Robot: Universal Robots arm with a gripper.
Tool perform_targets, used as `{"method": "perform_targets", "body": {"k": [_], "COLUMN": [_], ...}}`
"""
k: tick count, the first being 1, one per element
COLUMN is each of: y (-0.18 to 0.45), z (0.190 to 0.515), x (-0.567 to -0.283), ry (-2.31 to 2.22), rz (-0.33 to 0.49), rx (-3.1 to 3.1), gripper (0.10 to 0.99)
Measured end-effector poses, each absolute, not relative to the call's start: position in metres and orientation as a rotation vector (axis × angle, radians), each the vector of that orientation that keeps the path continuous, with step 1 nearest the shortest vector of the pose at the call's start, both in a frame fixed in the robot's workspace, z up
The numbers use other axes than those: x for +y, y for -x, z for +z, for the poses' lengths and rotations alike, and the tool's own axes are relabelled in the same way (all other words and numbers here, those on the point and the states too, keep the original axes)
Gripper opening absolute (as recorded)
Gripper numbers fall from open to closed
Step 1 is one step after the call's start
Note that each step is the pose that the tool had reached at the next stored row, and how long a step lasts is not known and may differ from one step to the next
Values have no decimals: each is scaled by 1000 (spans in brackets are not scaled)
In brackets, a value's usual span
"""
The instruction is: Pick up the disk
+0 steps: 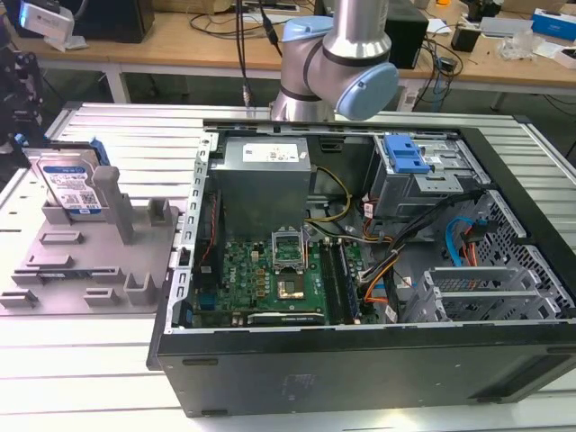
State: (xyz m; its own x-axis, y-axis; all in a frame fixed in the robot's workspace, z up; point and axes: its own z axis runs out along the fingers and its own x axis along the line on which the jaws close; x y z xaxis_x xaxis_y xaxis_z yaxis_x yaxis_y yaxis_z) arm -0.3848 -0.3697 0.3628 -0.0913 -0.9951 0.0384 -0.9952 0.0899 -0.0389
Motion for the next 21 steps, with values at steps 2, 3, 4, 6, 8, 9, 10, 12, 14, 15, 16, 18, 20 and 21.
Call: {"method": "perform_targets", "body": {"k": [2,3,4,6,8,9,10,12,14,15,16,18,20,21], "y": [386,388,389,389,389,390,392,398,409,412,416,419,419,419], "z": [362,362,361,361,360,360,360,359,358,357,356,355,355,355], "x": [-358,-351,-346,-335,-326,-324,-321,-311,-304,-304,-303,-303,-303,-303], "ry": [-2117,-2120,-2127,-2135,-2138,-2140,-2142,-2149,-2152,-2154,-2160,-2168,-2170,-2170], "rz": [86,86,86,86,86,86,86,86,86,86,86,85,85,85], "rx": [-2317,-2314,-2307,-2301,-2298,-2296,-2295,-2288,-2285,-2284,-2278,-2270,-2268,-2268], "gripper": [482,482,482,482,482,482,482,482,482,482,482,482,482,482]}}
